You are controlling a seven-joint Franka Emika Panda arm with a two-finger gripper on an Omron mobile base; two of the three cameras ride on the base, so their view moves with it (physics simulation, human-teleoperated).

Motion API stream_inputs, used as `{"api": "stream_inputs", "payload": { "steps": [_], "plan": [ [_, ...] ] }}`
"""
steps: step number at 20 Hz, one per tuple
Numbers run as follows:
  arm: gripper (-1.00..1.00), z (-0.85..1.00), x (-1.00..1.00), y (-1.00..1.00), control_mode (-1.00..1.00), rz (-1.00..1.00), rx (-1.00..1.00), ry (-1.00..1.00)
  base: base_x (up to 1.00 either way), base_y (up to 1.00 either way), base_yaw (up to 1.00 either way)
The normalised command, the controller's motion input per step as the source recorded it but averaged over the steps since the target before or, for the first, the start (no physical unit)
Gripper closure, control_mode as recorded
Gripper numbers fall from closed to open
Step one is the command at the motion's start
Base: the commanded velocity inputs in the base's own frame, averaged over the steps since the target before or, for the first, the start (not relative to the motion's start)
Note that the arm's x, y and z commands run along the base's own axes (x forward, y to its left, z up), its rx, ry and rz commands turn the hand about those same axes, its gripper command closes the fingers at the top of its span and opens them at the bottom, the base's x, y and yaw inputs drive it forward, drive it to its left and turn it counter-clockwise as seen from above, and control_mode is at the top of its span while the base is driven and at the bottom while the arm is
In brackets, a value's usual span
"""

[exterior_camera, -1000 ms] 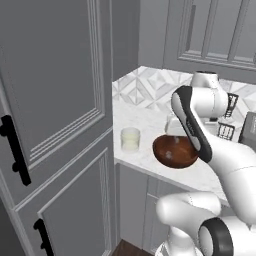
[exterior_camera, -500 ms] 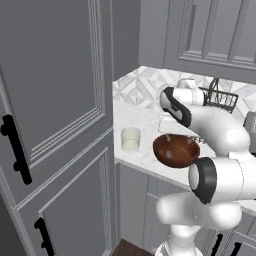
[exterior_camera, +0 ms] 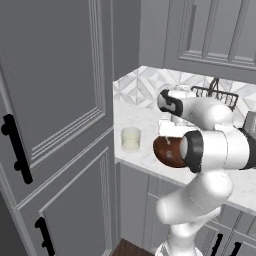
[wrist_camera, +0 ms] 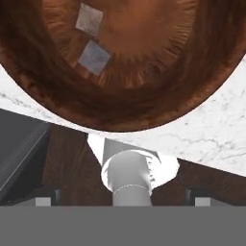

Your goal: Grab a lemon wedge from the fridge and one ice cube from the ice bowl, and put them in the glass of lemonade.

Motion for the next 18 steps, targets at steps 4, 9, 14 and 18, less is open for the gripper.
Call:
{"api": "stream_inputs", "payload": {
  "steps": [4, 9, 14, 18],
  "plan": [
    [-1.0, -0.6, 0.16, -0.18, -1.0, -0.02, 0.0, 0.21, 0.0, 0.0, 0.0],
    [-1.0, -0.24, 0.5, -0.2, -1.0, 0.01, 0.0, -0.01, 0.0, 0.0, 0.0],
    [-1.0, -0.22, 0.31, -0.15, -1.0, 0.1, 0.0, 0.0, 0.0, 0.0, 0.0],
    [-1.0, -0.34, 0.13, 0.0, -1.0, 0.15, 0.0, -0.04, 0.0, 0.0, 0.0]
  ]
}}
